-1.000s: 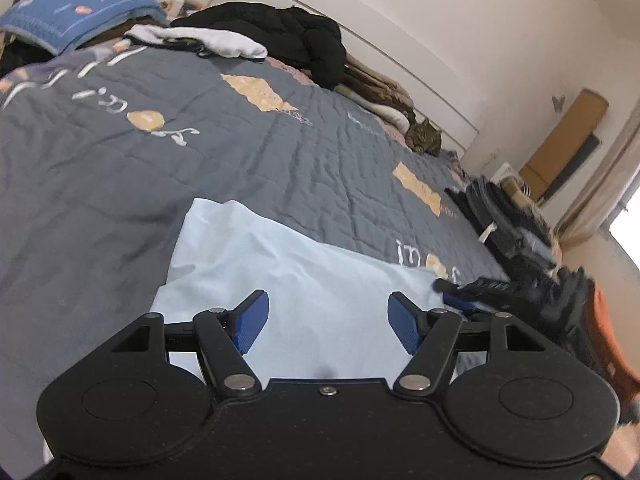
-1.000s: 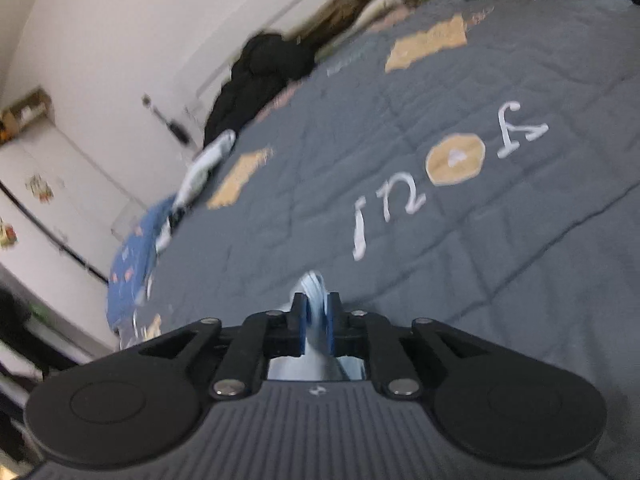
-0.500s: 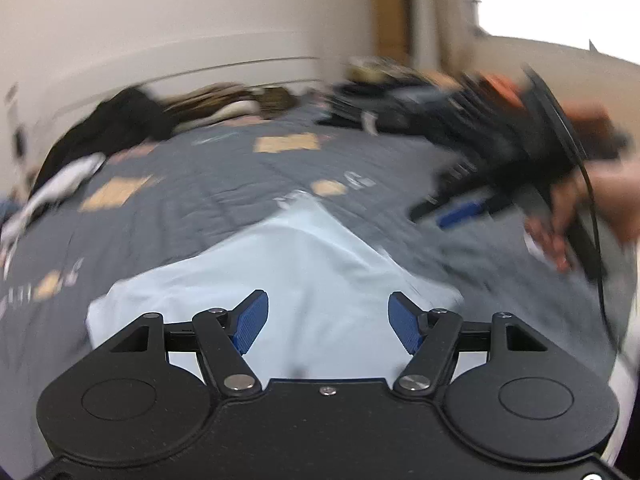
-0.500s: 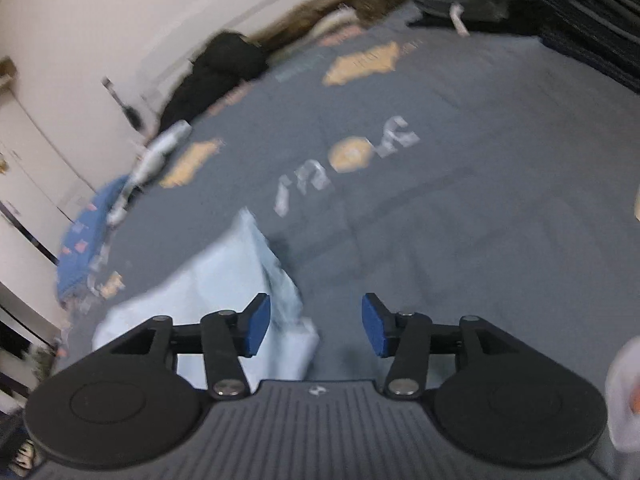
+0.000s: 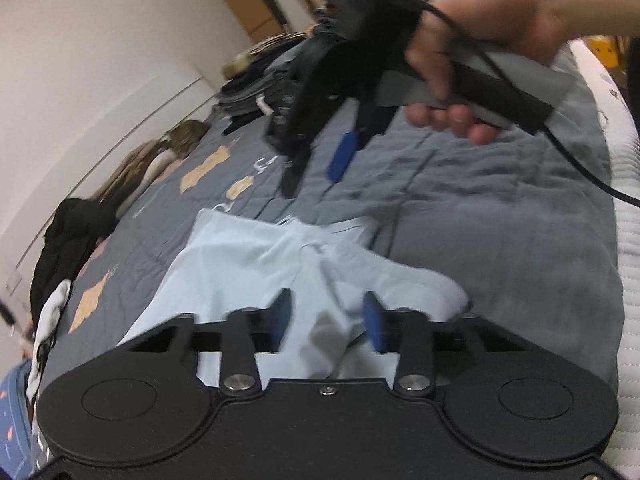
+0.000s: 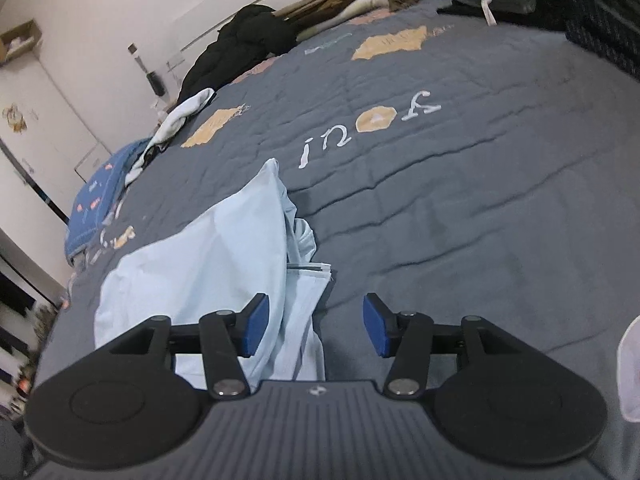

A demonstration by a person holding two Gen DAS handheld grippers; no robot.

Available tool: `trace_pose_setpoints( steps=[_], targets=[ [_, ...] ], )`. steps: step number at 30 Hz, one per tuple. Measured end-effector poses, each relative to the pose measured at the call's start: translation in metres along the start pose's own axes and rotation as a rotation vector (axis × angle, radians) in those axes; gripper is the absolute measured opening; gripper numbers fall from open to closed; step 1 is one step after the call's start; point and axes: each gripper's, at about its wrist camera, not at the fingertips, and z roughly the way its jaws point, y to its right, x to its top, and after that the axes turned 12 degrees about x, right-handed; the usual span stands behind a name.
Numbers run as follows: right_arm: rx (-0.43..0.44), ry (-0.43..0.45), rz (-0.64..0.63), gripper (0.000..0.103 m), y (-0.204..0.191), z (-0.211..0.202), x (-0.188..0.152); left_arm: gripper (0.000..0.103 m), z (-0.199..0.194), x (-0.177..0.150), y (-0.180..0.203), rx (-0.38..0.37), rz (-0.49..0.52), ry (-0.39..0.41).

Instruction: Fold clothes

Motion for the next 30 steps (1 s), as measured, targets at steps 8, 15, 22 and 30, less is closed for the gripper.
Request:
trace_pose_setpoints(
  steps=[8, 15, 22, 30],
  targets=[
    [0.013, 0.010, 0.044, 0.051, 0.014, 0.003, 0.004, 0.030, 0.017, 0.003, 0.020, 0.004, 0.030, -0.050],
    [-0.006, -0.003, 0.027, 0.052, 0.019, 0.009, 0.005, 0.006, 0.025, 0.005, 0.005, -0.016, -0.089, -0.082],
    [0.000, -0.007, 0.023, 0.052, 0.019, 0.014, 0.004, 0.003, 0.016, 0.003, -0.089, -0.156, -0.646, -0.046],
    [0.014, -0.016, 0.052, 0.052, 0.025, 0.031, 0.003, 0.003, 0.007, -0.031, -0.165, -0.238, -1.132, 0.044]
  ],
)
